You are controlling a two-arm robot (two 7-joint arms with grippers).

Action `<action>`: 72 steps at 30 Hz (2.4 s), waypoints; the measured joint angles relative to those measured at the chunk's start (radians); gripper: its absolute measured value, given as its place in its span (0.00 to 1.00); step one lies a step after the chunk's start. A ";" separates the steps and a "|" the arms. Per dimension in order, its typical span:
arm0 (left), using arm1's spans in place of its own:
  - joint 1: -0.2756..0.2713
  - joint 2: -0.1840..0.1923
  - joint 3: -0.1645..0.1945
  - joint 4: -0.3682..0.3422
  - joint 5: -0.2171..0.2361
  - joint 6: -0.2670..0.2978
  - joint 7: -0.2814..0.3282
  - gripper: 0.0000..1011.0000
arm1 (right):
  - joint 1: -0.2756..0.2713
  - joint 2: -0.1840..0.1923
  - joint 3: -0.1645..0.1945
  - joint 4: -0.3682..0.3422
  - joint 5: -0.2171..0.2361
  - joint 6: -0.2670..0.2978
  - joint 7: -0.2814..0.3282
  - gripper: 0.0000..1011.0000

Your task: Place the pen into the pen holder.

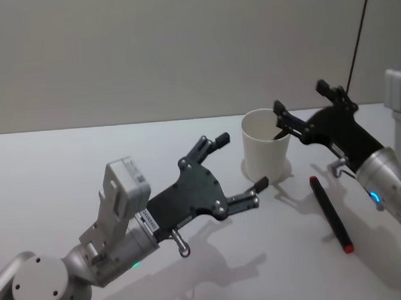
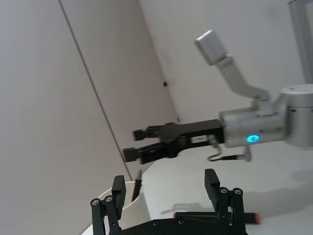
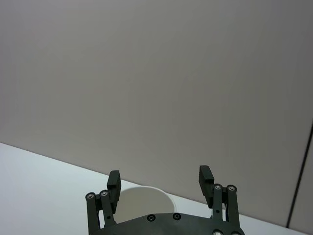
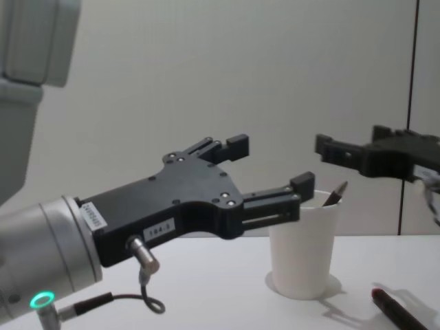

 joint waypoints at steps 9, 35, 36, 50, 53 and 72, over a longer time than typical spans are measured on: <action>-0.013 -0.015 0.001 -0.004 0.034 0.075 0.121 0.99 | -0.086 0.033 0.025 -0.070 0.006 0.024 -0.060 0.99; -0.048 -0.058 0.004 -0.016 0.125 0.282 0.449 0.99 | -0.188 0.072 0.053 -0.153 0.013 0.054 -0.130 0.99; -0.050 -0.060 0.004 -0.017 0.130 0.293 0.469 0.99 | -0.188 0.072 0.053 -0.153 0.013 0.054 -0.130 0.99; -0.058 -0.069 0.004 -0.020 0.151 0.339 0.541 0.99 | -0.188 0.071 0.053 -0.153 0.013 0.054 -0.130 0.99; -0.058 -0.069 0.004 -0.020 0.151 0.340 0.541 0.99 | -0.188 0.071 0.053 -0.153 0.013 0.054 -0.129 0.99; -0.058 -0.069 0.004 -0.019 0.151 0.339 0.542 0.99 | -0.230 0.096 0.072 -0.234 0.064 0.124 -0.153 0.99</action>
